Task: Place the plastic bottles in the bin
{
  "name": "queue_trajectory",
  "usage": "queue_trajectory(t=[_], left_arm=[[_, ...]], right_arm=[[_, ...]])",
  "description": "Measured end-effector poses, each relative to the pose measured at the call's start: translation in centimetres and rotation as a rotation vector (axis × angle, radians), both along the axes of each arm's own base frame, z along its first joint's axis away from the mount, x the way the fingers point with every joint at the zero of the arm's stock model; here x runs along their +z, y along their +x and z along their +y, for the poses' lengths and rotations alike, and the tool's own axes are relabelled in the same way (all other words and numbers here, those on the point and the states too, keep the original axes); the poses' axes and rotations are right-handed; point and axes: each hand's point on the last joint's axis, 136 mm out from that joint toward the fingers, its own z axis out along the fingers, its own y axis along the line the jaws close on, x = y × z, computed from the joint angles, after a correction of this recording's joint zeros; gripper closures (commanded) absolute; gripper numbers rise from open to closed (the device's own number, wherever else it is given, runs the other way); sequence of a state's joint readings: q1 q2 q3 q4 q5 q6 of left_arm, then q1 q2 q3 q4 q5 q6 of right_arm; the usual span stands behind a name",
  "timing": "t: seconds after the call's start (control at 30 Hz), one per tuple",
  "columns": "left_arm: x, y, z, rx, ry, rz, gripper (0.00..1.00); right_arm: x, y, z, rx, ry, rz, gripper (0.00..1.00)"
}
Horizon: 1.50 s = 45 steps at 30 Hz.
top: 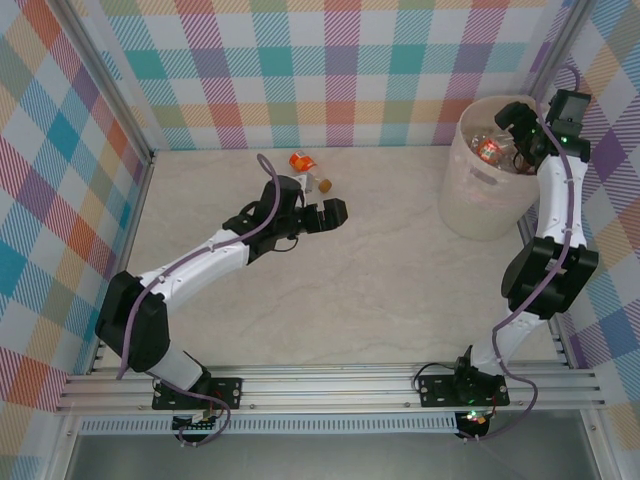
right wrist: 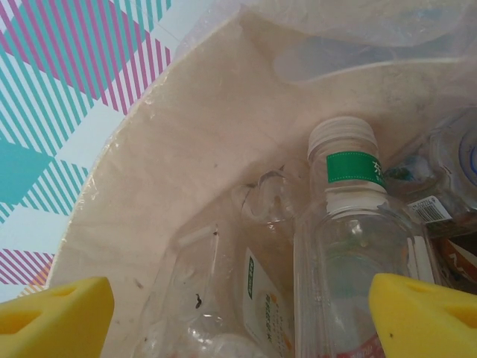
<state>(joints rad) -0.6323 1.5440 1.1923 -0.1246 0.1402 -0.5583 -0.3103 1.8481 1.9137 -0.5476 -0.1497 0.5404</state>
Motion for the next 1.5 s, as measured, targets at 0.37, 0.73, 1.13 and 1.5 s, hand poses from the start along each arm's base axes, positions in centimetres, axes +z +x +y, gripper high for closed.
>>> queue_trajectory(t=[0.37, 0.73, 1.13, 1.5], left_arm=[[-2.6, 2.0, 0.4, 0.076, 0.082, 0.079, 0.0], [-5.1, 8.3, 0.4, 0.209, 0.156, 0.148, 0.0], [-11.3, 15.7, 1.6, 0.494, 0.338, 0.21, 0.03], [-14.6, 21.1, 2.3, 0.577, 0.333, 0.205, 0.09]], right_arm=[[8.0, -4.8, 3.1, 0.093, -0.052, -0.21, 0.09], [7.2, -8.0, 10.4, 0.334, 0.02, -0.261, 0.0], [11.1, -15.6, 20.4, 0.61, -0.014, -0.457, 0.0], [9.8, -17.2, 21.9, 0.655, -0.001, -0.442, 0.0]])
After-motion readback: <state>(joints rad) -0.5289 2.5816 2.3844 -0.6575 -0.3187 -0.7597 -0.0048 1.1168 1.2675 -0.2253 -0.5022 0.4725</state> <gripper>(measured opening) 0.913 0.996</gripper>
